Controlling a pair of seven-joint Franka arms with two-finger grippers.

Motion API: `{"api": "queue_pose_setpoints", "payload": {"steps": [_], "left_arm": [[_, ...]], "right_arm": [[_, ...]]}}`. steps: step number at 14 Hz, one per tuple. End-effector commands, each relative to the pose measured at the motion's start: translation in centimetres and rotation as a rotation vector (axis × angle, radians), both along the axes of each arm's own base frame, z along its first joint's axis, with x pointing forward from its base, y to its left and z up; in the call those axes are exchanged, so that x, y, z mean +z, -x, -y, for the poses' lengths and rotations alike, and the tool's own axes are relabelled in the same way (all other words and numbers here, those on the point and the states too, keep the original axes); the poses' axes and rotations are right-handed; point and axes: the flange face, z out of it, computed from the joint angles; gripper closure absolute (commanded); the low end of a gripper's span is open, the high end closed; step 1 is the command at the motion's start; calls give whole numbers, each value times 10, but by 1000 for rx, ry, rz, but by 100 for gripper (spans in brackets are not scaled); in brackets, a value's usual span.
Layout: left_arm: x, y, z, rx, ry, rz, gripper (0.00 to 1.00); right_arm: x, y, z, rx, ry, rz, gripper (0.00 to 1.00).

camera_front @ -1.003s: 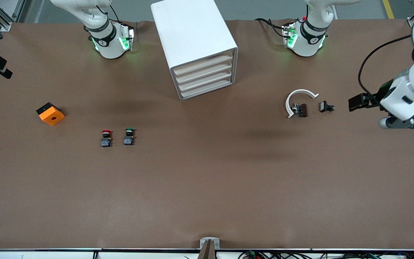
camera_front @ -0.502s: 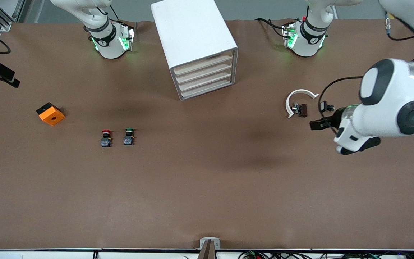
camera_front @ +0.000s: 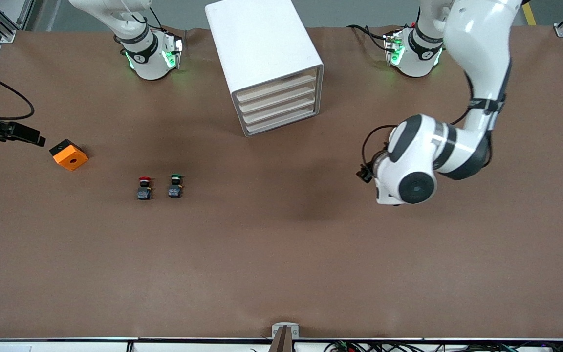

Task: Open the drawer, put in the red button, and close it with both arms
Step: 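Reach the right gripper to the red button while the left gripper reaches the drawer, then grasp the red button with the right gripper while the left gripper grasps drawer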

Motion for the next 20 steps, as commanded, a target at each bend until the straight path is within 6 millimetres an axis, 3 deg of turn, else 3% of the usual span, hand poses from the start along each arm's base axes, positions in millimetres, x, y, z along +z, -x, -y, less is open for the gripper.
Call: {"api": "queue_pose_setpoints", "payload": {"steps": [1, 3, 5, 6, 8, 11, 13, 16, 20], "left_arm": [[-23, 6, 22, 158, -51, -83, 0], [-34, 17, 36, 225, -54, -146, 0], [-45, 28, 48, 322, -163, -175, 0], [-49, 37, 63, 365, -208, -194, 0], [-52, 44, 74, 457, -253, -239, 0], [-57, 53, 86, 505, -211, -357, 0], [-59, 61, 101, 516, -184, -404, 0], [-76, 64, 112, 593, -132, -529, 0], [-79, 68, 119, 634, -113, -597, 20]], "right_arm": [[-4, -6, -1, -10, -5, 7, 0], [-18, -7, -11, 4, -6, 10, 0], [-34, -10, -20, 15, -18, 14, 0], [-53, -10, -19, 5, -39, 21, 0], [-83, -13, -22, 3, -43, 57, 0], [-141, -14, -39, 19, -31, 121, 0], [-185, -14, -41, 13, -24, 159, 0], [-234, -23, -56, -23, -63, 174, 0], [-281, -24, -79, 5, -55, 182, 0]]}}
